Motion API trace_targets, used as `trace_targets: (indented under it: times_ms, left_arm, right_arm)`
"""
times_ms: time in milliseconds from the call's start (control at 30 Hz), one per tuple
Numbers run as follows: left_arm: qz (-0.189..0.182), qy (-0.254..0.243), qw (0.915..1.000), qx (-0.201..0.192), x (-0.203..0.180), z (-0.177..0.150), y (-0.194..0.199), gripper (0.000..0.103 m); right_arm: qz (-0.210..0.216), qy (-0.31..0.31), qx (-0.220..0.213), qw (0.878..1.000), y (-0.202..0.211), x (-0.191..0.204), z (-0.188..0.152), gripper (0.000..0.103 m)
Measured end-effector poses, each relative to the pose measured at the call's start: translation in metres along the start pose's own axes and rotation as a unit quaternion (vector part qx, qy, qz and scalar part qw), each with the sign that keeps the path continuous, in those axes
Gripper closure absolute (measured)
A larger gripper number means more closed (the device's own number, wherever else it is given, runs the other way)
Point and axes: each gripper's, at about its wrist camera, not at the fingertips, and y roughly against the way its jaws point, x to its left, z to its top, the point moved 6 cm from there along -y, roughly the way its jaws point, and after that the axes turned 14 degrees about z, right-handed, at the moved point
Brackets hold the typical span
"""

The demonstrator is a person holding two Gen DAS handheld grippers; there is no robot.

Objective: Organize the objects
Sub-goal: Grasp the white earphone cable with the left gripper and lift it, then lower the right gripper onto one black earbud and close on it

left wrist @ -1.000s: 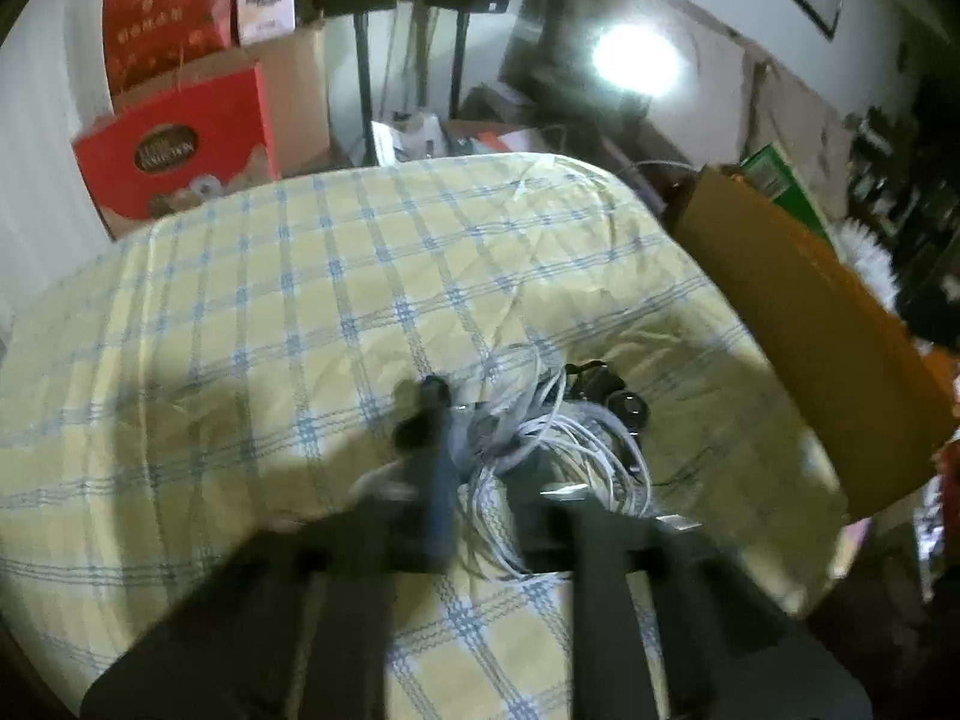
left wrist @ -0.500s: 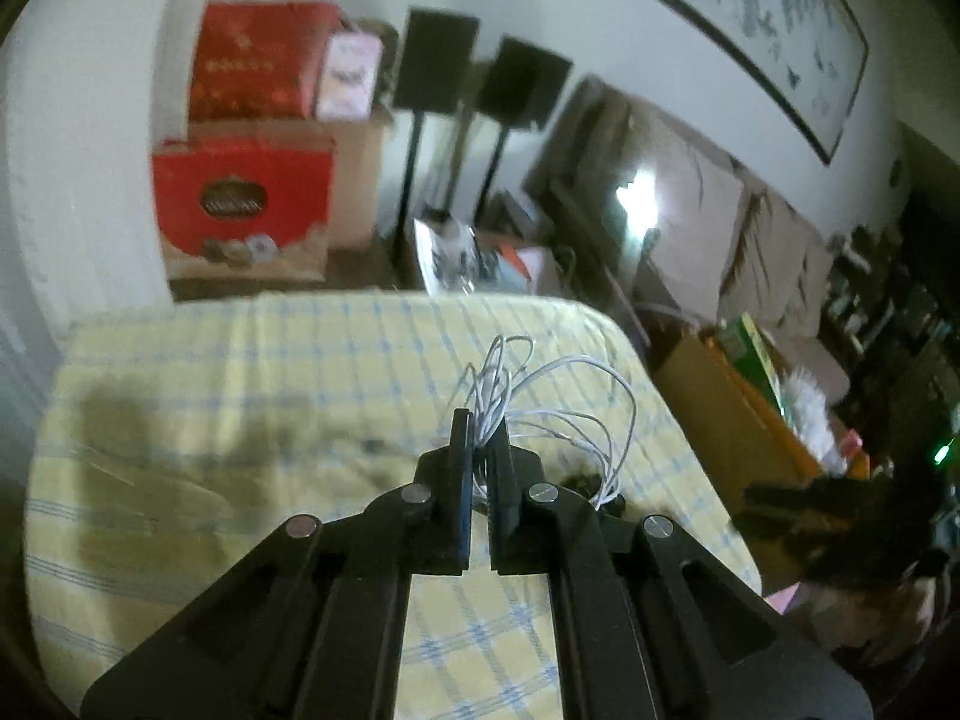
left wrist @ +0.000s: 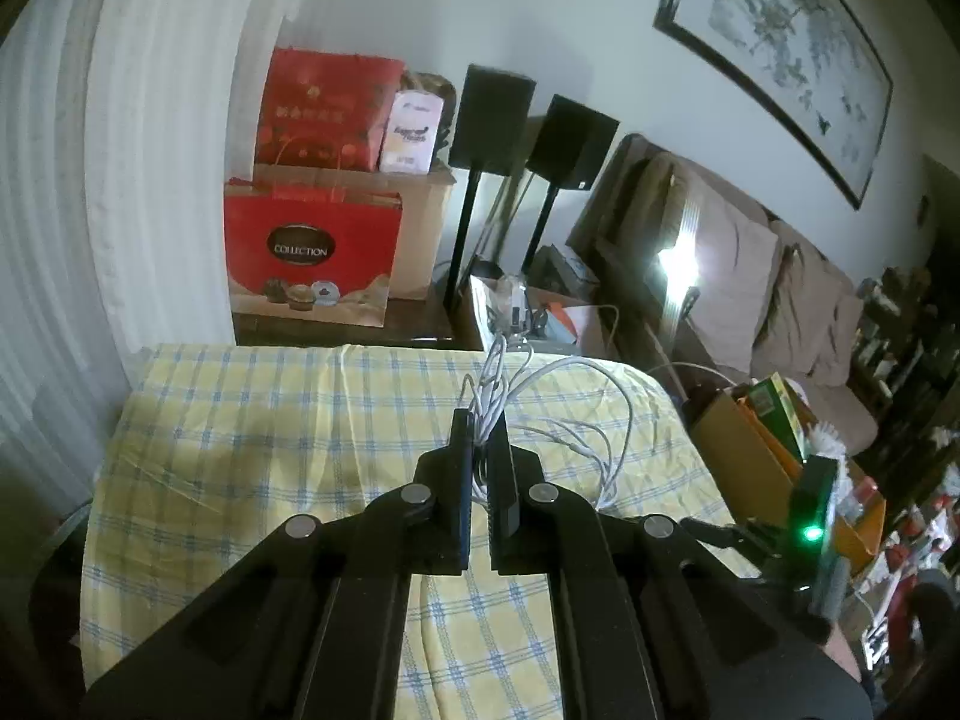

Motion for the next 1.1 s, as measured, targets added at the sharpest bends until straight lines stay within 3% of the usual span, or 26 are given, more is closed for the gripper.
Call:
trace_targets:
  times_ms: [100, 167, 233, 300, 667, 1100]
  left_arm:
    - [0.002, -0.002, 1.0000, -0.001, 0.000, 0.000, 0.000, 0.099]
    - [0.006, -0.005, 1.0000, -0.003, 0.000, -0.001, 0.001, 0.099]
    - [0.007, -0.006, 1.0000, -0.003, 0.001, -0.002, 0.001, 0.099]
    - [0.007, -0.003, 1.0000, -0.003, 0.001, -0.002, 0.001, 0.099]
    - [0.009, 0.002, 0.9999, -0.008, 0.003, 0.000, 0.006, 0.099]
    - [0.020, -0.008, 0.9996, -0.016, -0.002, 0.003, 0.017, 0.099]
  right_arm:
    - [-0.012, 0.009, 0.012, 1.000, -0.015, 0.003, -0.002, 0.041]
    - [-0.024, 0.021, 0.023, 0.999, -0.023, 0.006, -0.004, 0.051]
    - [-0.029, 0.033, 0.030, 0.999, -0.029, 0.009, -0.008, 0.070]
    - [-0.036, 0.049, 0.018, 0.998, -0.027, 0.011, -0.009, 0.079]
    - [-0.029, 0.037, -0.011, 0.999, -0.012, 0.011, -0.005, 0.079]
    - [-0.024, 0.049, -0.066, 0.996, 0.036, 0.026, 0.019, 0.079]
